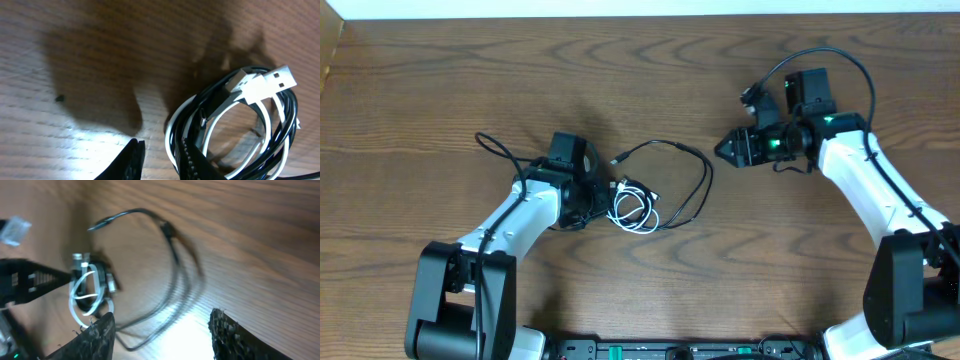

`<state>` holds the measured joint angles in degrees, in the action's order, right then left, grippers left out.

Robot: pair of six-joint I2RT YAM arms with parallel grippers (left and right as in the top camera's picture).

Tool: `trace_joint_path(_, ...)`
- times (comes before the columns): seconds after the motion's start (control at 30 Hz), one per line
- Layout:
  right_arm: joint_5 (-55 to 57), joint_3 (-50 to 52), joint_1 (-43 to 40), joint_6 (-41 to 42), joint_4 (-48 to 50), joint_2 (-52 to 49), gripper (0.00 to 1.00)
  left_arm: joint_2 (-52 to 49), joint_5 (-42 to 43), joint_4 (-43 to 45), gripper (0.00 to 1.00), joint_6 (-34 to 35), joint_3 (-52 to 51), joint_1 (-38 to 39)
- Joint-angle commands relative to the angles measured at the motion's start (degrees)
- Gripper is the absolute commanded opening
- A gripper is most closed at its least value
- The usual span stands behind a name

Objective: Untangle cables

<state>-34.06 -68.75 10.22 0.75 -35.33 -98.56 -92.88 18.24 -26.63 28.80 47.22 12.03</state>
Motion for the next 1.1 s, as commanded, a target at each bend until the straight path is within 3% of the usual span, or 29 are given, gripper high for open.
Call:
trace_joint_path(0.0, -2.56, -0.02, 2.29, -1.27, -0.48, -0.33, 0.57, 0.22, 1.81, 1.4, 0.25, 3.06, -1.42, -0.13)
trace_joint_path(0.3, -0.44, 0.11, 8.35, -1.22, -0.94, -0.33, 0.56, -0.31, 2.73, 3.34, 0.25, 4.9, -3.26, -0.15)
trace_joint_path(0.7, 3.96, 0.13, 12.72, -1.25, -1.53, -0.35, 0.57, 4.22, 5.77, -1.36, 0.26, 3.5, -2.23, 0.02)
trace_joint_path(1.07, 3.93, 0.13, 13.51, -1.2, -1.7, -0.35, 0.56, 4.15, 1.81, 3.26, 0.25, 10.64, -3.65, 2.34)
